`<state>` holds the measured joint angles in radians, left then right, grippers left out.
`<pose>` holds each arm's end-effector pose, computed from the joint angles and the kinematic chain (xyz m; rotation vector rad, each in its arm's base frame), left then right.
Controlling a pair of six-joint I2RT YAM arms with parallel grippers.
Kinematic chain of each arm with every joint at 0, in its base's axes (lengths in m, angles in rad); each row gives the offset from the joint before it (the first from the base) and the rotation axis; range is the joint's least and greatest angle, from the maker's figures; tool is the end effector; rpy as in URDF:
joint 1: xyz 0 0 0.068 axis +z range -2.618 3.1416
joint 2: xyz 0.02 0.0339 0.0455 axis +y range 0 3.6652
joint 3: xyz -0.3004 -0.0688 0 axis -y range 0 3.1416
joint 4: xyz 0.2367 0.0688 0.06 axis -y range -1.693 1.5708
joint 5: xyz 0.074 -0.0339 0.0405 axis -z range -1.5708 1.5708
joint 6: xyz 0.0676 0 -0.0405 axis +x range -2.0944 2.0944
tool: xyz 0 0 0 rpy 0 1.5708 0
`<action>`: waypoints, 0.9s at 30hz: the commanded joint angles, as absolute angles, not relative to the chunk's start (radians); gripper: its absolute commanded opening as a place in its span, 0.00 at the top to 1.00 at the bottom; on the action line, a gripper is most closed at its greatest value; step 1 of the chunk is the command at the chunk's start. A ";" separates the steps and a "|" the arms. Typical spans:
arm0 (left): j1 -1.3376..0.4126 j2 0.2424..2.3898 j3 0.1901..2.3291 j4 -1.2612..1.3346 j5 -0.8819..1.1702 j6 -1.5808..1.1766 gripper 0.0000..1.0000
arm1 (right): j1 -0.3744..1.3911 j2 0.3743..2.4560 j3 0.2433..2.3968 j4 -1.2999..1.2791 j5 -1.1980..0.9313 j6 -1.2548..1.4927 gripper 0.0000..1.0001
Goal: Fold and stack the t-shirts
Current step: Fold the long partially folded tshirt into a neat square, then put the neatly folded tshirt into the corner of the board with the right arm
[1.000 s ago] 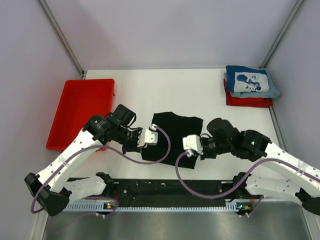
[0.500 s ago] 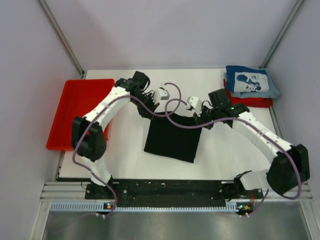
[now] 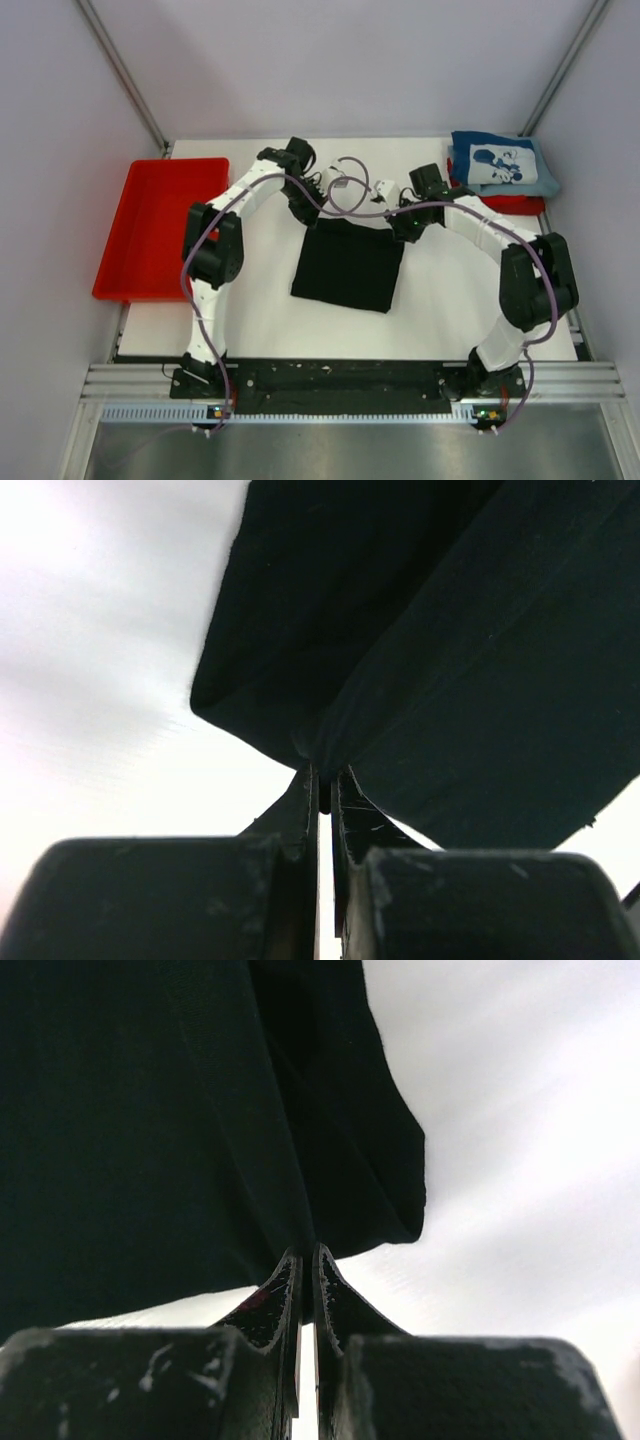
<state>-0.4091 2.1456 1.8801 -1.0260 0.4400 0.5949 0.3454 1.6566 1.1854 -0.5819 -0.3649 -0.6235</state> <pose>0.4149 -0.2113 0.2315 1.4083 2.3848 -0.5803 0.3228 0.1418 0.2396 -1.3015 2.2048 0.3734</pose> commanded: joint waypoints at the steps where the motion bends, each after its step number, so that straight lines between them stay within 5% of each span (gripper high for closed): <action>1: -0.394 2.172 1.937 -0.945 0.383 0.529 0.96 | 0.316 1.715 1.262 -0.572 -0.315 -0.607 1.00; 4: -0.394 2.207 1.951 -0.910 0.384 0.502 0.83 | 0.313 1.779 1.296 -0.528 -0.289 -0.568 1.00; 8: -0.384 2.266 2.058 -0.854 0.235 0.419 0.78 | 0.313 1.893 1.418 -0.394 -0.076 -0.372 0.71; 13: -0.348 2.272 2.140 -0.891 0.166 0.413 0.73 | 0.314 1.892 1.526 -0.431 0.077 -0.157 0.64; 19: -0.345 2.005 1.805 -0.821 0.351 0.411 0.70 | 0.307 1.655 1.294 -0.431 -0.151 0.101 0.52; 27: -0.396 1.827 1.480 -0.729 0.505 0.365 0.69 | 0.281 1.615 1.033 -0.359 -0.218 0.308 0.48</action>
<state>-0.3580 1.8946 1.5707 -0.8104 0.4053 0.3927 0.3115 1.5974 1.1103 -0.4145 -0.1684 0.1581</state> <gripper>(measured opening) 0.316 0.517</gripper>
